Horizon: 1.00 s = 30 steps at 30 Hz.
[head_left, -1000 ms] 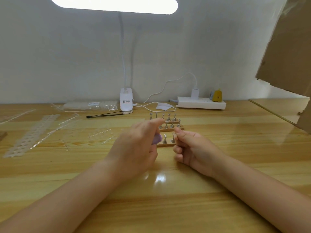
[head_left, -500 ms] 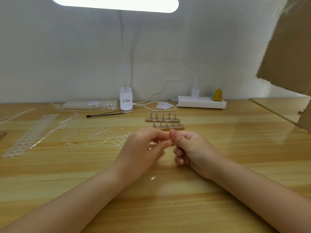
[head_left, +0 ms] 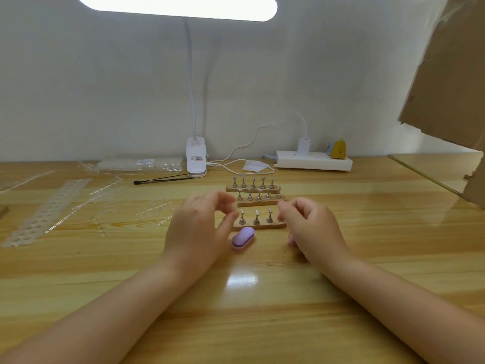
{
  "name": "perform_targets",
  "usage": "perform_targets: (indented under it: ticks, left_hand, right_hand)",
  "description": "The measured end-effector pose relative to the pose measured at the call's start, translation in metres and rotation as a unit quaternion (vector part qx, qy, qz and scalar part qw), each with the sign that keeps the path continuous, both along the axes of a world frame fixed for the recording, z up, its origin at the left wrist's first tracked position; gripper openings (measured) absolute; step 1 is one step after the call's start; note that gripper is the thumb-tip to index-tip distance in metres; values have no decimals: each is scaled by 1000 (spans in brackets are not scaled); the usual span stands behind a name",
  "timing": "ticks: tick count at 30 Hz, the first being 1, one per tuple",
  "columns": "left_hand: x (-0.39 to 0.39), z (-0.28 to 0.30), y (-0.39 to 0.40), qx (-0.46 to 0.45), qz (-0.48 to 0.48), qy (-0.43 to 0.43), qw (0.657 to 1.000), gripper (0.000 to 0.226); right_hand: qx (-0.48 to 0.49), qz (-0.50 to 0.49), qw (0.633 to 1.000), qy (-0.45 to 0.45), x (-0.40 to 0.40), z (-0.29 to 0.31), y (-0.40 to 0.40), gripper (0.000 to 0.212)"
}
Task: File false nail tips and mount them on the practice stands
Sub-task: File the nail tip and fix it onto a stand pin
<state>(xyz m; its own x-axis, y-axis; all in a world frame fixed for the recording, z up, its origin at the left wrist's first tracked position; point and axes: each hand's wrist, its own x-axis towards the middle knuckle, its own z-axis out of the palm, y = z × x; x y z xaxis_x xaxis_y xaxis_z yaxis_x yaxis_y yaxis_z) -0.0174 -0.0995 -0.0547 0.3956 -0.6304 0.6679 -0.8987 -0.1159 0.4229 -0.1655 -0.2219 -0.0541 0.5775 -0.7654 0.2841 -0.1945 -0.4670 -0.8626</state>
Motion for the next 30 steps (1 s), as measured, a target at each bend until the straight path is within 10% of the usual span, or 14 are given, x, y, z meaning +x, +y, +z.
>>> perform_targets:
  ticks: [8, 30]
  left_hand:
    - [8, -4, -1, 40, 78, 22, 996, 20]
    - [5, -10, -4, 85, 86, 72, 990, 22]
  right_hand:
    - [-235, -46, 959, 148, 0, -6, -7, 13]
    - [-288, -38, 935, 206, 6, -4, -14, 24]
